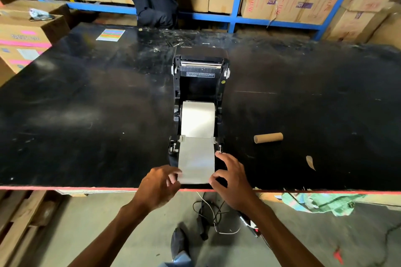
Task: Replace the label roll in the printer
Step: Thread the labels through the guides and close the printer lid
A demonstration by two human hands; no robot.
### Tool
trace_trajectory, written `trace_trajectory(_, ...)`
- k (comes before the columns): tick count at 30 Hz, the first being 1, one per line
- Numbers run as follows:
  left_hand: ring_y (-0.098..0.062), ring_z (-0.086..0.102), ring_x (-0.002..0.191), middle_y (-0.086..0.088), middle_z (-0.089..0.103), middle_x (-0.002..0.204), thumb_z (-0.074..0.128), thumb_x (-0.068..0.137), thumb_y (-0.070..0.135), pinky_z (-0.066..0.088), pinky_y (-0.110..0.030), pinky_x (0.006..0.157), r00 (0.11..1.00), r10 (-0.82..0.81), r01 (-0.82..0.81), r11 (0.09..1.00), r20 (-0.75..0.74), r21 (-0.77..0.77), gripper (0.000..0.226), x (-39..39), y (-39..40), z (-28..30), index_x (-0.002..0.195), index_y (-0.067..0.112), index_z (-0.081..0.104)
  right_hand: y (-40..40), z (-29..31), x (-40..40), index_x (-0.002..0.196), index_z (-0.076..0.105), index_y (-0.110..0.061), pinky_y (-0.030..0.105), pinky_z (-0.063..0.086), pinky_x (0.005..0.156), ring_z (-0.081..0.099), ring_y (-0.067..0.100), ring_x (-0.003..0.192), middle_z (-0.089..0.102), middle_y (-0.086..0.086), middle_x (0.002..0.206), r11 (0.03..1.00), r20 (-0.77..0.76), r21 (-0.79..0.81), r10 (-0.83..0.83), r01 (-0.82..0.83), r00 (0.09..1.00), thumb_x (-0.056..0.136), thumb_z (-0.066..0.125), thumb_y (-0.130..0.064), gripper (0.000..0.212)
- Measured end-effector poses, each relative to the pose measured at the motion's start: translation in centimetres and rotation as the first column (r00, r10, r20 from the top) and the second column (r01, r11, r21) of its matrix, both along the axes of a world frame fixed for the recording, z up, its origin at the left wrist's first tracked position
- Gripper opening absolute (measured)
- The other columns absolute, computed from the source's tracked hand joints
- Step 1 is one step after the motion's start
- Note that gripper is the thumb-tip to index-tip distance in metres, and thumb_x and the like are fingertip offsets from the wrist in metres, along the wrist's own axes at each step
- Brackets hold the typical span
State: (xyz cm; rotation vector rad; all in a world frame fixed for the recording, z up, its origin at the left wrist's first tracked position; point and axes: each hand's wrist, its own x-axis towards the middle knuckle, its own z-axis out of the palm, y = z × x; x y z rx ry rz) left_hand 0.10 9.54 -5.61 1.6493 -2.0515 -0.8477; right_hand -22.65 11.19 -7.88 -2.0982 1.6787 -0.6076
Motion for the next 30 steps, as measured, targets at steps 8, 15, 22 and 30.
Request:
trace_trajectory(8, -0.026, 0.064, 0.097, -0.008, 0.069, 0.099, 0.046, 0.095, 0.044, 0.048, -0.041, 0.094, 0.667, 0.626, -0.302, 0.723, -0.404, 0.622, 0.031, 0.3, -4.5, 1.2, 0.094, 0.018, 0.064, -10.5, 8.9, -0.5, 0.11, 0.068, -0.017, 0.045, 0.029, 0.11, 0.04, 0.021, 0.131, 0.052, 0.005, 0.138, 0.985, 0.053, -0.17, -0.024, 0.033, 0.998, 0.086, 0.054, -0.042, 0.038)
trace_trajectory(15, -0.03, 0.069, 0.093, -0.016, 0.073, 0.098, 0.043, 0.096, 0.045, 0.052, -0.044, 0.095, 0.705, 0.634, -0.318, 0.683, -0.318, 0.658, 0.048, 0.7, -6.6, 1.3, 0.099, 0.005, 0.07, -23.4, 17.1, 0.1, 0.144, 0.034, -0.013, 0.043, 0.014, 0.116, 0.019, 0.025, 0.145, 0.023, 0.01, 0.158, 0.956, -0.126, -0.274, -0.149, 0.109, 0.981, 0.095, 0.044, -0.039, 0.056)
trace_trajectory(22, -0.025, 0.069, 0.094, -0.012, 0.073, 0.103, 0.043, 0.095, 0.048, 0.051, -0.043, 0.098, 0.711, 0.612, -0.286, 0.702, -0.347, 0.652, 0.044, 1.2, -6.3, 0.6, 0.097, 0.012, 0.07, -22.1, 13.4, 1.0, 0.125, 0.059, -0.012, 0.039, 0.021, 0.109, 0.045, 0.026, 0.129, 0.055, 0.009, 0.138, 0.852, 0.003, -0.468, -0.263, 0.234, 0.965, 0.093, 0.043, -0.045, 0.049)
trace_trajectory(30, -0.029, 0.071, 0.091, -0.017, 0.075, 0.092, 0.048, 0.087, 0.059, 0.054, -0.044, 0.093, 0.614, 0.666, -0.34, 0.707, -0.423, 0.62, 0.048, 0.5, -5.3, 1.5, 0.087, 0.016, 0.069, -11.9, 8.6, 0.0, 0.113, 0.064, -0.017, 0.036, 0.029, 0.099, 0.044, 0.022, 0.118, 0.057, 0.009, 0.124, 0.76, 0.223, -0.584, -0.189, 0.286, 0.956, 0.08, 0.066, -0.033, 0.036)
